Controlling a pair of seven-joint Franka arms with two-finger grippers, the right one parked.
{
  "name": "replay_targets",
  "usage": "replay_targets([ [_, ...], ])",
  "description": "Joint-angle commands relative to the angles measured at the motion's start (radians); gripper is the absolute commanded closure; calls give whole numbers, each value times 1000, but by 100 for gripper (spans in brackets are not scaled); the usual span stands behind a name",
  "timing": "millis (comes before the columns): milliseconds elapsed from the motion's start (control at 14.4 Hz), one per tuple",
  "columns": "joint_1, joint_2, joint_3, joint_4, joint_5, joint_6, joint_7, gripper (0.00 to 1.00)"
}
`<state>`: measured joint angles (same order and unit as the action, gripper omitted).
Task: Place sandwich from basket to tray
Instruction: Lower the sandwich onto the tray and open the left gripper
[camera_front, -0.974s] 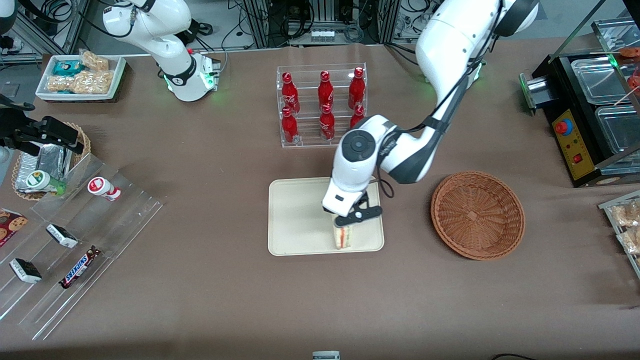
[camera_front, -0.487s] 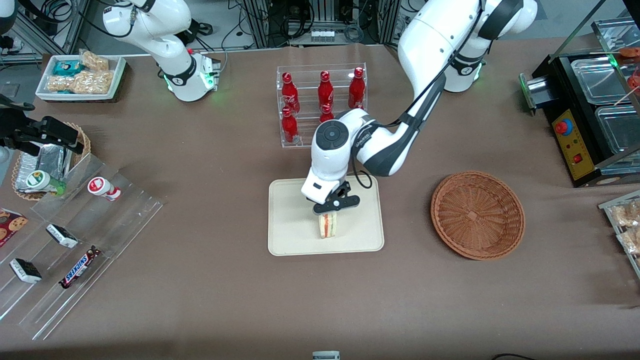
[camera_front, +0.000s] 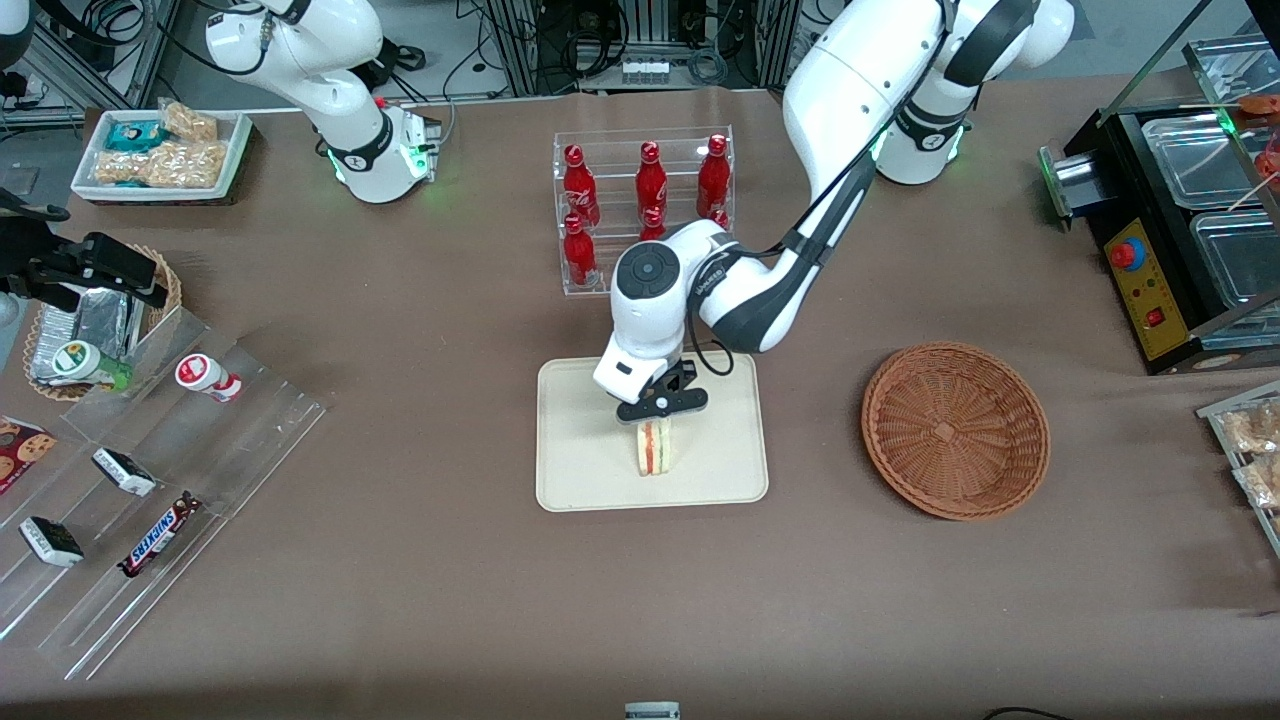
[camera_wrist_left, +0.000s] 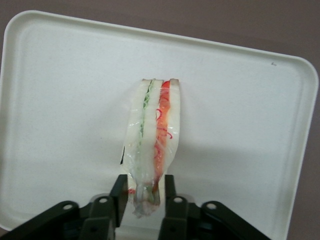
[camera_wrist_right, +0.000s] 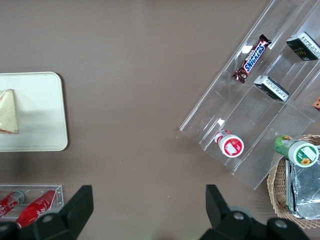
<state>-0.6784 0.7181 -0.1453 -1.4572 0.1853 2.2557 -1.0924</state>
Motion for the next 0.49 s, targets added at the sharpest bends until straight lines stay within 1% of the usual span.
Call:
replay_targets([
  [0, -6, -60, 16, 15, 23, -13, -21, 0],
  [139, -1, -123, 19, 14, 19, -50, -18, 0],
  [278, 38, -186, 20, 17, 14, -118, -18, 0],
  [417, 51, -244, 20, 0, 3, -180, 17, 0],
])
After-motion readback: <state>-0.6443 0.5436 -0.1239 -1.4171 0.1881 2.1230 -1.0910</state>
